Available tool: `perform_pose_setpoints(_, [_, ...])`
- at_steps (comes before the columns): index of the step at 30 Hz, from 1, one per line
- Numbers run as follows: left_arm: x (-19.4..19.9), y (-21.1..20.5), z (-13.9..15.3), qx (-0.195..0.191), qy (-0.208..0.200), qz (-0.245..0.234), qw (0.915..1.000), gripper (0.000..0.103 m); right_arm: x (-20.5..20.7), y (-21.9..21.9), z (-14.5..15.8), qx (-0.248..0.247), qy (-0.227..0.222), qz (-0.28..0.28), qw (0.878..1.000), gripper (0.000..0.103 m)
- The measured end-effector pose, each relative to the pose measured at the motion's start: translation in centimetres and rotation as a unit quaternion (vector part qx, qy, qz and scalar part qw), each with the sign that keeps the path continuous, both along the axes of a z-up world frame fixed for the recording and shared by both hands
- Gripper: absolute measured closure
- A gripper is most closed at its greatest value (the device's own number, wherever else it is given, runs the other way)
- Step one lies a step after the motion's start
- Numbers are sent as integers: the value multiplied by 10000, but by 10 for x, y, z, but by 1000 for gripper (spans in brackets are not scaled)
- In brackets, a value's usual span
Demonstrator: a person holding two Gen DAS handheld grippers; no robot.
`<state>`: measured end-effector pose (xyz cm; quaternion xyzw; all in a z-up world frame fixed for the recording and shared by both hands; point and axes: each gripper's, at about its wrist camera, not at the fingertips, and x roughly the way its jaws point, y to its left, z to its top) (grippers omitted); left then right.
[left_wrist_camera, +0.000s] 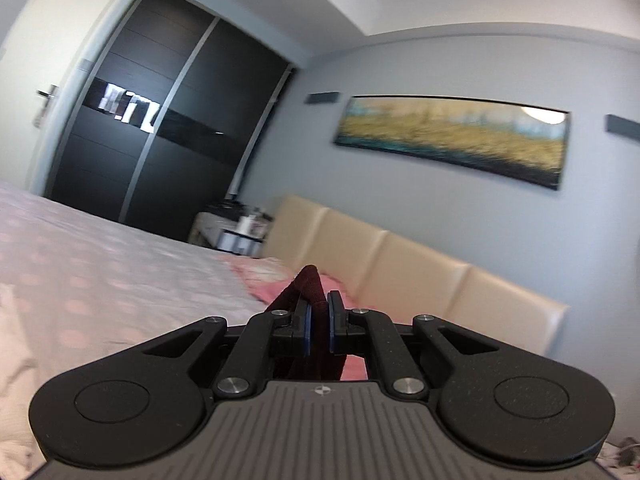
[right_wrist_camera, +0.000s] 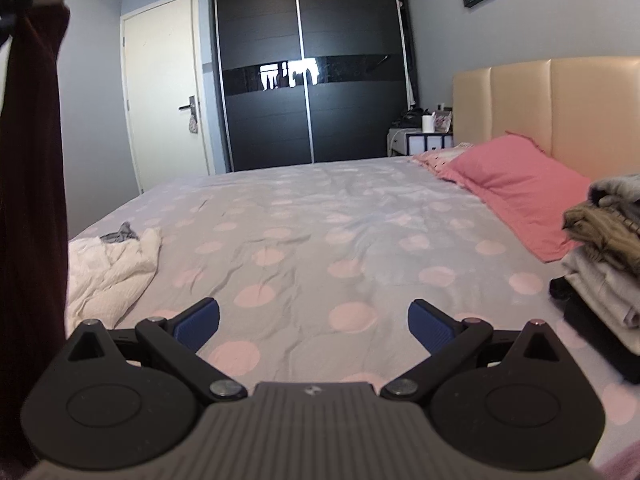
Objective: Fold clothes
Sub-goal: 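Lift the maroon shirt with the left gripper off the clothes pile, then close the right gripper on the maroon shirt beside the left gripper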
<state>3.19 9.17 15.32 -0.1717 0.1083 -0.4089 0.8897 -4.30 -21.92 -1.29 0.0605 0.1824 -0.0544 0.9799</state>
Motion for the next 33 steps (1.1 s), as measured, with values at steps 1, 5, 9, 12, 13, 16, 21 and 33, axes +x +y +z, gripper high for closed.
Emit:
perform_pose_setpoints(1, [1, 0, -2, 77, 44, -3, 10000, 97, -1, -5, 5, 3, -10, -66, 10000, 1])
perform_pose_setpoints(5, [13, -2, -16, 461, 445, 2, 9979, 97, -3, -25, 23, 34, 22, -212, 9998, 1])
perform_pose_setpoints(9, [33, 6, -60, 1268, 1270, 345, 9832, 97, 3, -40, 35, -76, 338, 161, 9993, 2])
perform_pose_setpoints(12, [47, 24, -101, 1837, 2027, 577, 9601, 97, 18, -44, 34, -260, 735, 630, 9950, 7])
perform_pose_setpoints(13, [50, 32, -115, 1991, 2269, 645, 9512, 97, 24, -44, 32, -280, 885, 779, 9926, 10])
perform_pose_setpoints(16, [56, 56, -149, 2256, 2837, 933, 9273, 97, 45, -41, 22, -259, 1322, 1208, 9835, 17])
perform_pose_setpoints(21, [63, 75, -182, 2732, 3351, 1344, 8916, 97, 79, -17, -5, -183, 1851, 1964, 9627, 31])
perform_pose_setpoints(33, [72, 83, -237, 3565, 3649, 1559, 8458, 97, 162, 65, -58, -466, 2537, 2962, 9197, 50])
